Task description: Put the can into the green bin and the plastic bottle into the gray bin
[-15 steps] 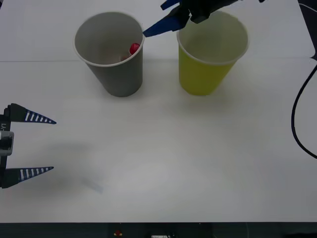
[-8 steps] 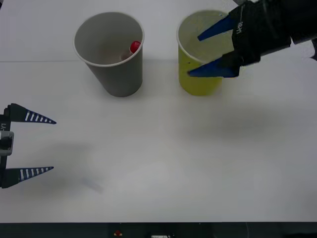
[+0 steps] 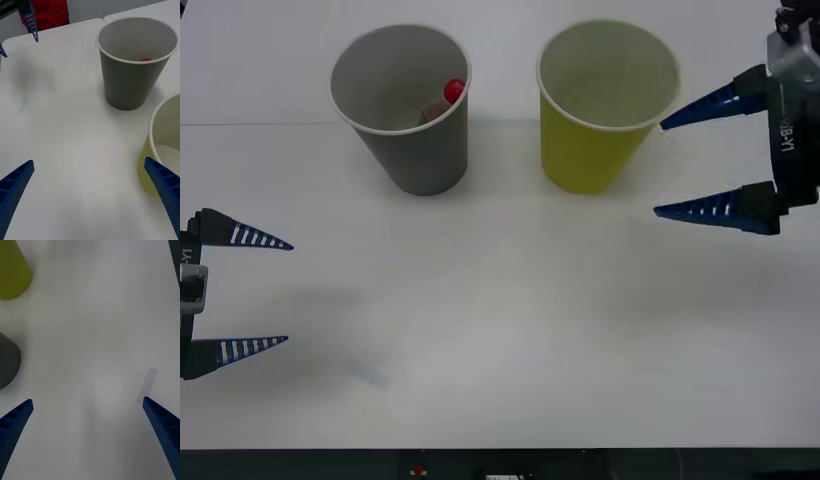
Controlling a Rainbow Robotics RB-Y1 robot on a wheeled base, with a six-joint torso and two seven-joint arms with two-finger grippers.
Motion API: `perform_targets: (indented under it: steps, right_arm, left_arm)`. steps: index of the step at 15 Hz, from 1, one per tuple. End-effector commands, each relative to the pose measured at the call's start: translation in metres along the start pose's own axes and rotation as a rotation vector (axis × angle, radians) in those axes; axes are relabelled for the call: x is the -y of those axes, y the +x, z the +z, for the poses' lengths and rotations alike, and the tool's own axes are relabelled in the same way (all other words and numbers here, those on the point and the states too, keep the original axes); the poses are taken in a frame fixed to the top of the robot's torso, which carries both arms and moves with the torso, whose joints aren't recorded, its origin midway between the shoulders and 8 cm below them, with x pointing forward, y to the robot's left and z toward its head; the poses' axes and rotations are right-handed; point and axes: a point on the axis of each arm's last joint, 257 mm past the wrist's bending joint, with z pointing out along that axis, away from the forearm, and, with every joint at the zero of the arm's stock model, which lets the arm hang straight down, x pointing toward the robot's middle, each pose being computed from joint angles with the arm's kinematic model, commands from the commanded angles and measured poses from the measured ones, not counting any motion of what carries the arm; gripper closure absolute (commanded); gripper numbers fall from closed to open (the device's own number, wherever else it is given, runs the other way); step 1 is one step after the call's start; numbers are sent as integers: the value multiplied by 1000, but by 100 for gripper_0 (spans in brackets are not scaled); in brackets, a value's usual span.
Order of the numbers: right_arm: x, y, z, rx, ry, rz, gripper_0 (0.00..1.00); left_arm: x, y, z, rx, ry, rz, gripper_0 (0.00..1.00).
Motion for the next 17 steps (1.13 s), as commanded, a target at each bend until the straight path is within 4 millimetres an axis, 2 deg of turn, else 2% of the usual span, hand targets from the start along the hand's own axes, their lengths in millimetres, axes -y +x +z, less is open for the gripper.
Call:
perform_targets:
  steps: [1,6,10,13,17]
  right_arm:
    - [-10,30,-13,-14,1,-27,0]
    - [-25,77,-37,-64,11,-84,0]
    - [-29,103,-44,-49,1,-103,0]
    - [-28,114,-46,-52,2,-116,0]
    - [-31,116,-44,-52,-6,-117,0]
  left_arm:
    - [0,0,0,0,0,0,0]
    - [0,0,0,0,0,0,0]
    - [0,0,0,0,0,0,0]
    - [0,0,0,0,0,0,0]
    - [0,0,0,0,0,0,0]
